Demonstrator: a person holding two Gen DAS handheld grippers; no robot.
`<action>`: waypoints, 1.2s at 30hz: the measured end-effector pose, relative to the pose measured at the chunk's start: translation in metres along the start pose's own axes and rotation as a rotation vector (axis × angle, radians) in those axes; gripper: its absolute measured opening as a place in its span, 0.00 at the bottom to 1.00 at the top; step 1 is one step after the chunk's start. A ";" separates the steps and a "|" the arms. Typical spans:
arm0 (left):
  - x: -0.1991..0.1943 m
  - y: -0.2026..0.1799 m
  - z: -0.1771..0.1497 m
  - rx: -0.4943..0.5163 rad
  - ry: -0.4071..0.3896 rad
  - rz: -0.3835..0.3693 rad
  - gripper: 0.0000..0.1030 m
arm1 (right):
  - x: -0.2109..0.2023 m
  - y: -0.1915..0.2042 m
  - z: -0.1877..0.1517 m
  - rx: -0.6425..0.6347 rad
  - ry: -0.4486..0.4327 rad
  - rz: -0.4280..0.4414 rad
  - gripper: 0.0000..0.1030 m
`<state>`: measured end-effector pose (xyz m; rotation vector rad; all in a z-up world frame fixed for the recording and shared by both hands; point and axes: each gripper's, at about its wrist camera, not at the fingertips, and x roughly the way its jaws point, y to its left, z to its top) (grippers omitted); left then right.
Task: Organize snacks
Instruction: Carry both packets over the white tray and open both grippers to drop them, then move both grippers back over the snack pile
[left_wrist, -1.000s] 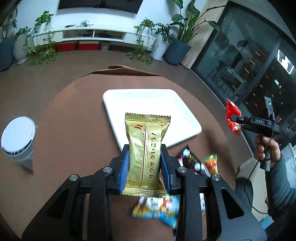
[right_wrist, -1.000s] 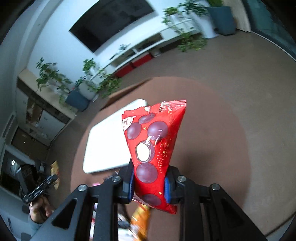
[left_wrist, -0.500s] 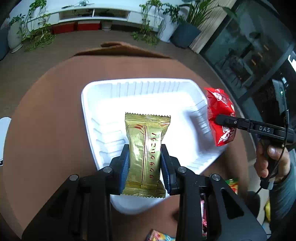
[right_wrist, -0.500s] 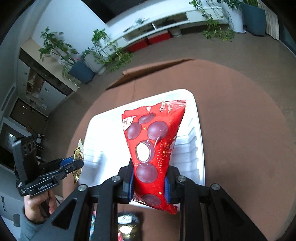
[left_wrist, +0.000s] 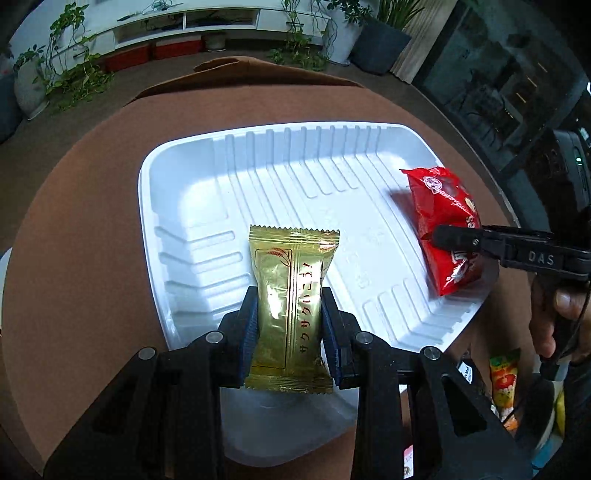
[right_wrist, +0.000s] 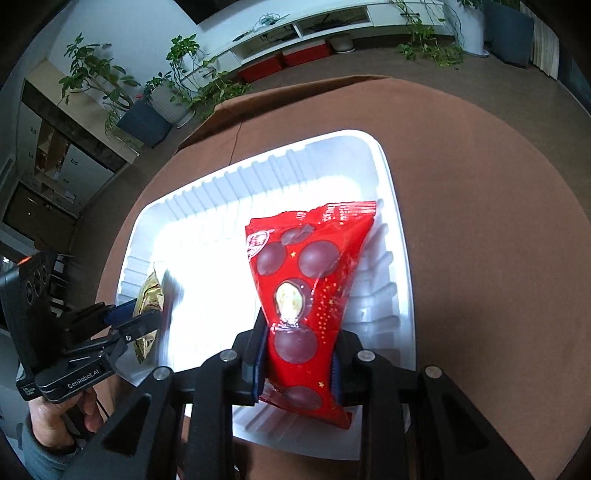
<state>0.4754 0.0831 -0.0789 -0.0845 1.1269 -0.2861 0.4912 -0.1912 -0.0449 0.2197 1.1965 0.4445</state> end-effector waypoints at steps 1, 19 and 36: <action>0.001 -0.004 0.000 0.002 0.000 0.006 0.29 | -0.001 0.002 -0.002 -0.001 -0.003 -0.003 0.40; -0.148 -0.012 -0.064 -0.035 -0.513 -0.071 1.00 | -0.149 0.003 -0.047 -0.005 -0.424 0.191 1.00; -0.182 -0.060 -0.278 -0.265 -0.400 0.052 1.00 | -0.219 -0.011 -0.269 0.025 -0.504 0.215 1.00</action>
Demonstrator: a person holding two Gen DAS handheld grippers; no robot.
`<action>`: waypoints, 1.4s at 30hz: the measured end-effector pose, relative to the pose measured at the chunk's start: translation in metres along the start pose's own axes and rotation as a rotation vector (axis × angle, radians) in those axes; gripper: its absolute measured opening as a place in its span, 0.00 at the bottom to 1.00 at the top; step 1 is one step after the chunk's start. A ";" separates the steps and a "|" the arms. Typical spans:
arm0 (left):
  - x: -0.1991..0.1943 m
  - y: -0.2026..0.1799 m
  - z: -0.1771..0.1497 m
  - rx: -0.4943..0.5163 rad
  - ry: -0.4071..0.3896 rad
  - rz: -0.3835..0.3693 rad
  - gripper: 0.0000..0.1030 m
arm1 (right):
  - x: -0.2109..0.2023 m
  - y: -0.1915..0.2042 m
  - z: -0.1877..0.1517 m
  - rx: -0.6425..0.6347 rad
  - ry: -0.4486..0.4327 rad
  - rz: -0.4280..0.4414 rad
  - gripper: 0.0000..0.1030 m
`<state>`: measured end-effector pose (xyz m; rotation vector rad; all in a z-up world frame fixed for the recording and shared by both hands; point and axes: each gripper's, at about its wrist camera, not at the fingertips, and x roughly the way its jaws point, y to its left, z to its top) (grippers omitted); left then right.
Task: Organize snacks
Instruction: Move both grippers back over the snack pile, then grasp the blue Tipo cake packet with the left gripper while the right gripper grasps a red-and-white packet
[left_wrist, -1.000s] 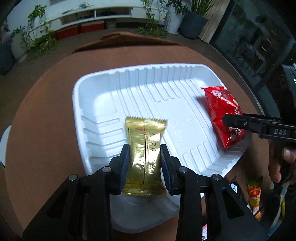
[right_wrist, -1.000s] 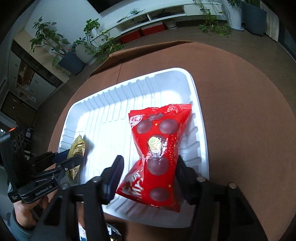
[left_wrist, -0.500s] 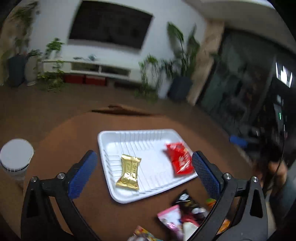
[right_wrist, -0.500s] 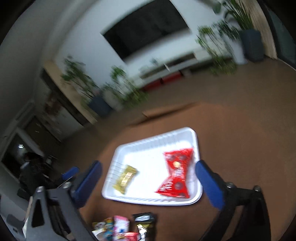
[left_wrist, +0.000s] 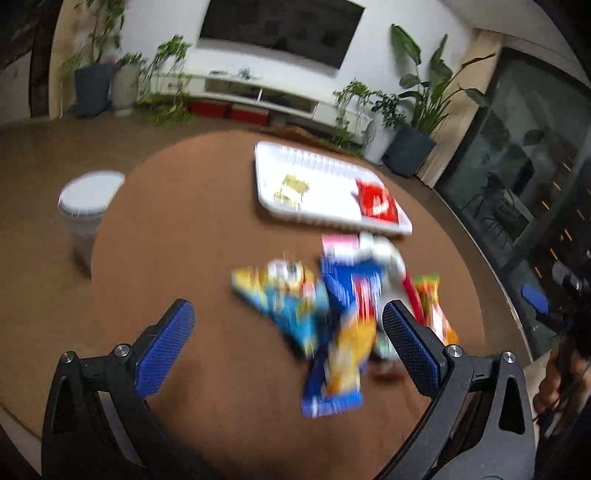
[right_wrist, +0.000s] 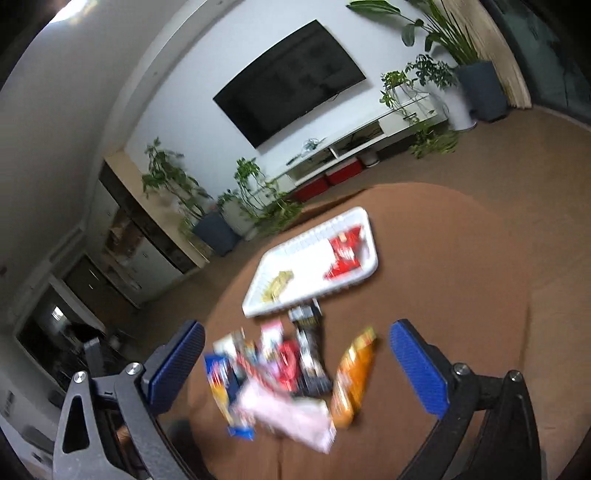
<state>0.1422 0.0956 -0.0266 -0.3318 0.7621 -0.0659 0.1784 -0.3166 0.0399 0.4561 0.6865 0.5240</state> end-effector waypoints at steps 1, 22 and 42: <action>-0.002 -0.003 -0.012 0.000 0.018 -0.021 1.00 | -0.003 0.000 -0.010 -0.014 0.014 -0.011 0.98; 0.046 -0.043 -0.006 0.181 0.127 0.019 0.88 | 0.036 0.062 -0.053 -0.510 0.227 -0.018 0.78; 0.099 -0.042 -0.004 0.191 0.255 -0.023 0.34 | 0.050 0.053 -0.064 -0.446 0.284 -0.041 0.78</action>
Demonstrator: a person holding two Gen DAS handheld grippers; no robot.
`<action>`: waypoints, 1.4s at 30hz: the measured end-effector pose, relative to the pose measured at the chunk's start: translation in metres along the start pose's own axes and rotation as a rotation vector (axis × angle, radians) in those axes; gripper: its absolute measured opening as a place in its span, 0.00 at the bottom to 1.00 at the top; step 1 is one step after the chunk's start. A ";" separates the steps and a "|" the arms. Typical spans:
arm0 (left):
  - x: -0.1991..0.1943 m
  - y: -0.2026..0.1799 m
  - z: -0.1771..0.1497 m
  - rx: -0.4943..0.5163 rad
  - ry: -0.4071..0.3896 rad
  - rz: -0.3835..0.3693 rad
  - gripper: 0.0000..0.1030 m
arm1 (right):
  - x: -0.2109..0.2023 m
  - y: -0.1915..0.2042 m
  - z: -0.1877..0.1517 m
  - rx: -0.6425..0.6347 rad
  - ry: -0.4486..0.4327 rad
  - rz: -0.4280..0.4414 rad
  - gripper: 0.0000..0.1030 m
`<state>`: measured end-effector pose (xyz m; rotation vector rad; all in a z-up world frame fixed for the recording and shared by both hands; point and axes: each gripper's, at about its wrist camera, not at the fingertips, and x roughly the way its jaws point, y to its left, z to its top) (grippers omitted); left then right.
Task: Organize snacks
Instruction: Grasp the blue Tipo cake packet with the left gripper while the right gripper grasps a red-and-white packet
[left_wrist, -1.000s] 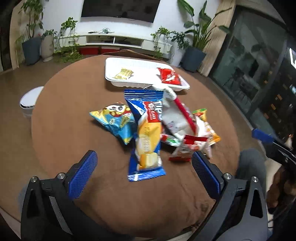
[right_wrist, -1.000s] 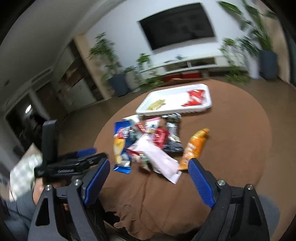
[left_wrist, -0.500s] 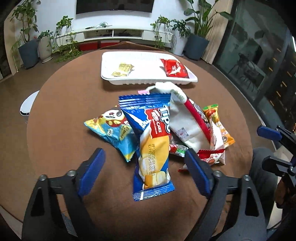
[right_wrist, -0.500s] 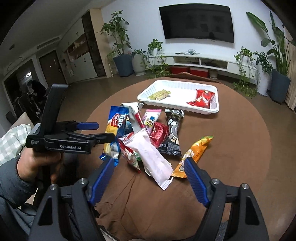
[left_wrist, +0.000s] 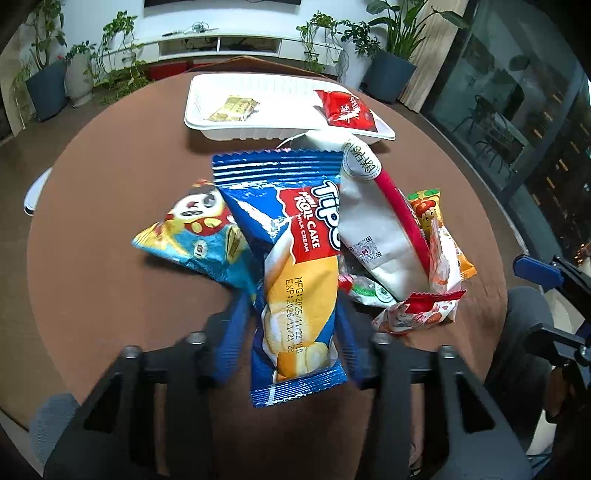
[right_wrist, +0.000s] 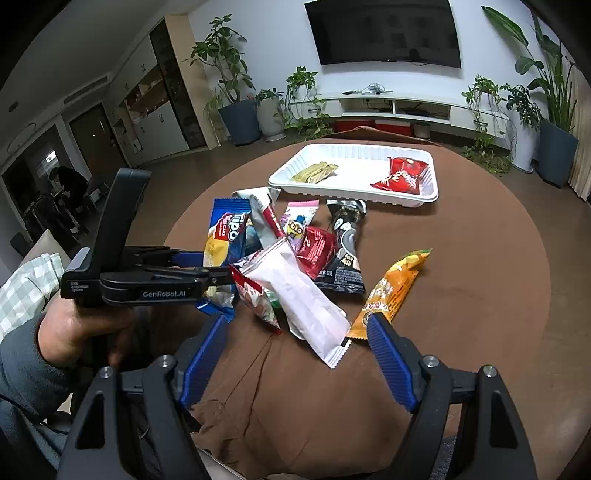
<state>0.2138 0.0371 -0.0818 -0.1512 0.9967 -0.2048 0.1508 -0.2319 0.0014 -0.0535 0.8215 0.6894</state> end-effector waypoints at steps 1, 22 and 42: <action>0.002 0.001 0.001 -0.006 0.000 -0.006 0.34 | 0.000 0.000 0.000 -0.001 0.002 -0.001 0.78; -0.019 0.024 -0.018 -0.079 -0.046 -0.118 0.27 | 0.060 0.021 0.019 -0.441 0.210 0.094 0.67; -0.022 0.031 -0.030 -0.093 -0.017 -0.158 0.24 | 0.060 0.057 0.000 -0.030 0.326 0.142 0.62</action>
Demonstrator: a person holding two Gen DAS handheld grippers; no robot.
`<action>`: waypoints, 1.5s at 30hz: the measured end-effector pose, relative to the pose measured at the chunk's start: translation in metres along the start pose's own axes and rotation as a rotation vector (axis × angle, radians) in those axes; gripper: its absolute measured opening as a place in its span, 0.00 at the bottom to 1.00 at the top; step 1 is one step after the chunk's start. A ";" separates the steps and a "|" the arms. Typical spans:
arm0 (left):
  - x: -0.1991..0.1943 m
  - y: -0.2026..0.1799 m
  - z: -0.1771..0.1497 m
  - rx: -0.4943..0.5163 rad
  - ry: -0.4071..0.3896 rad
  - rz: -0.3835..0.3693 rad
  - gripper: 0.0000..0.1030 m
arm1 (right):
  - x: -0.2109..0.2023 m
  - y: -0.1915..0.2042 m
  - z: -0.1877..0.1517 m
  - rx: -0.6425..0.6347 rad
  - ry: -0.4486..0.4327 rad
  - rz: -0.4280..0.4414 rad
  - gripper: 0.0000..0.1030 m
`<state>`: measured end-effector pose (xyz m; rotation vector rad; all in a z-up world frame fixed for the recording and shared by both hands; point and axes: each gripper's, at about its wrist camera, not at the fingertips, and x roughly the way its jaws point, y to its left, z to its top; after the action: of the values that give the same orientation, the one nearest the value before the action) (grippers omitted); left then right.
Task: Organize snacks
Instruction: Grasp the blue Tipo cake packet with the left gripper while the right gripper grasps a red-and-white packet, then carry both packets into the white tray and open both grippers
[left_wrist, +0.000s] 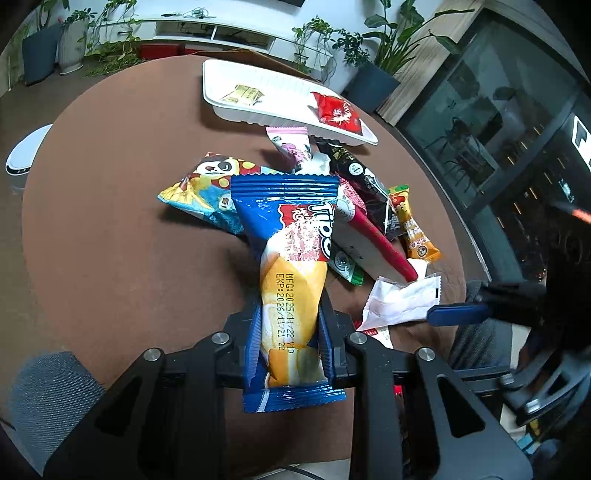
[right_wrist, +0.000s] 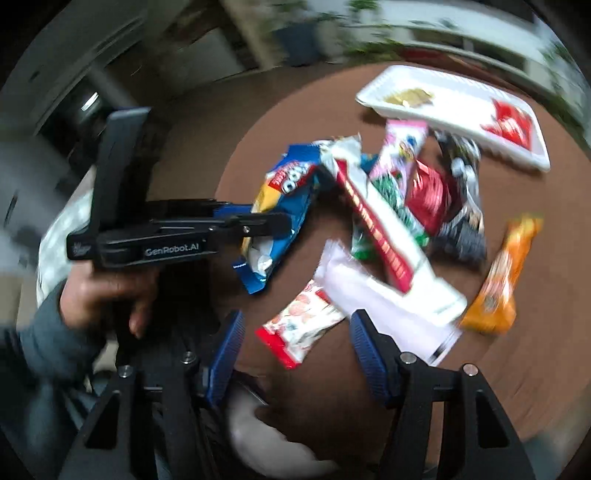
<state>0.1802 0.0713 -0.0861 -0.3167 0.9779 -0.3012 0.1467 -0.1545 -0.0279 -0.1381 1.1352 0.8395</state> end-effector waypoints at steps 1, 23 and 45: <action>-0.001 0.001 0.000 0.002 -0.001 -0.003 0.24 | 0.005 0.004 -0.002 0.022 -0.001 -0.034 0.62; -0.006 0.002 -0.020 -0.008 -0.011 -0.065 0.24 | 0.044 0.015 -0.005 0.066 0.005 -0.171 0.32; -0.058 0.009 0.037 -0.028 -0.124 -0.133 0.24 | -0.065 -0.101 0.028 0.368 -0.377 0.093 0.32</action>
<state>0.1817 0.1071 -0.0262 -0.4226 0.8412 -0.3847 0.2229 -0.2450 0.0080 0.3673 0.9242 0.6884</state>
